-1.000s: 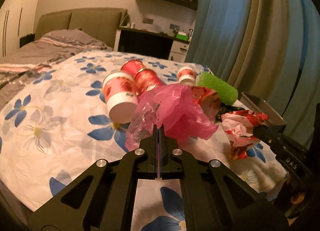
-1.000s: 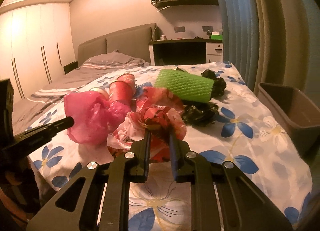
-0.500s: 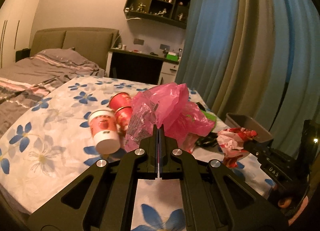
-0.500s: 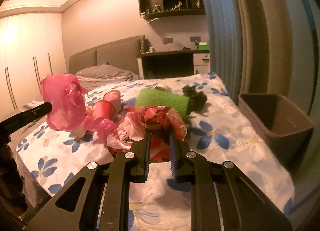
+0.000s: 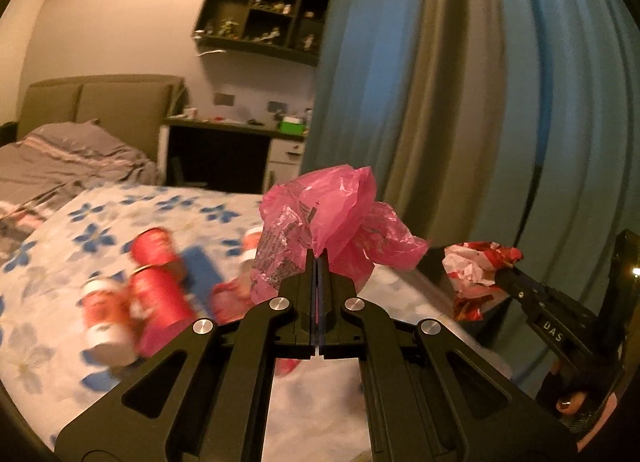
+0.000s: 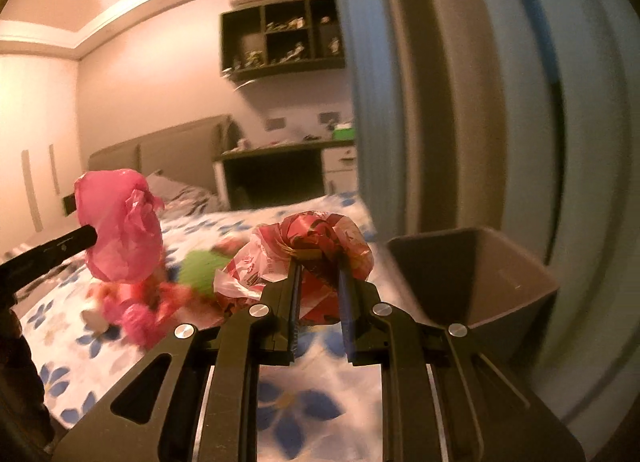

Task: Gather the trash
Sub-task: 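Carry the pink bag and the wrapper in both grippers over the grey bin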

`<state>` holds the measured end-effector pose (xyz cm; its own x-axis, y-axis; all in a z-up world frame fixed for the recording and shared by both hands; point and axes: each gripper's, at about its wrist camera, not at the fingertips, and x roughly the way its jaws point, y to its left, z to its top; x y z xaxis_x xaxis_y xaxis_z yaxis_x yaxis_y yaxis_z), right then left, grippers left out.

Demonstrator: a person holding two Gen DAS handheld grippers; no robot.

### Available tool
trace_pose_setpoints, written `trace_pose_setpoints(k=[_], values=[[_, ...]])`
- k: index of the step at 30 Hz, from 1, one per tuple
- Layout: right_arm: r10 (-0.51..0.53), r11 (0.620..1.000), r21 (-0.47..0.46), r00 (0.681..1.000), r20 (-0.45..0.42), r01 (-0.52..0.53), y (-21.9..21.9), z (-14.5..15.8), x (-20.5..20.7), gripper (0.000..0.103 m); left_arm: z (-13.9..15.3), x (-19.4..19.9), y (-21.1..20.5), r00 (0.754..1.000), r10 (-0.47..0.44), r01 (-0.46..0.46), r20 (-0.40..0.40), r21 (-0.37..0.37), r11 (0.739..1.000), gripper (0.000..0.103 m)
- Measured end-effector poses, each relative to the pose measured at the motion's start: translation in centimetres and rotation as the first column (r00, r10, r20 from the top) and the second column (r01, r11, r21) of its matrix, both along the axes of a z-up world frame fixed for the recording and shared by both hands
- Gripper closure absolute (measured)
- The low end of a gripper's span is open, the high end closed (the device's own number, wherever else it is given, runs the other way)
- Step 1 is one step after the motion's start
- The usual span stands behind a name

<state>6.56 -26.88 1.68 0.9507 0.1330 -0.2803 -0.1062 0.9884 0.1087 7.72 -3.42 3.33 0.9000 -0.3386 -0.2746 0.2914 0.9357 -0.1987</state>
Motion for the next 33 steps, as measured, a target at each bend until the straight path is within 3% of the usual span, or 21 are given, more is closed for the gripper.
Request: trace_pose_setpoints(k=[9,16,33], values=[[-0.174,0.985,0.005,0.983,0.050,0.174,-6.2,0.9,2.6,0.085,0.6,4.8,-8.9,0.986,-0.163,0.164,0.021,-0.020,0.986,0.103],[-0.249,0.968,0.000,0.966,0.073,0.250,-9.9,0.5,4.7,0.085,-0.7,9.5,-15.1,0.972,-0.234,0.234,0.000,-0.027,0.972,0.103],[-0.341,0.940,0.013,0.938,0.061,0.341,-14.8,-1.4,8.2,0.085,-4.7,15.5,-22.9,0.934,-0.347,0.345,-0.082,-0.038,0.938,0.103]])
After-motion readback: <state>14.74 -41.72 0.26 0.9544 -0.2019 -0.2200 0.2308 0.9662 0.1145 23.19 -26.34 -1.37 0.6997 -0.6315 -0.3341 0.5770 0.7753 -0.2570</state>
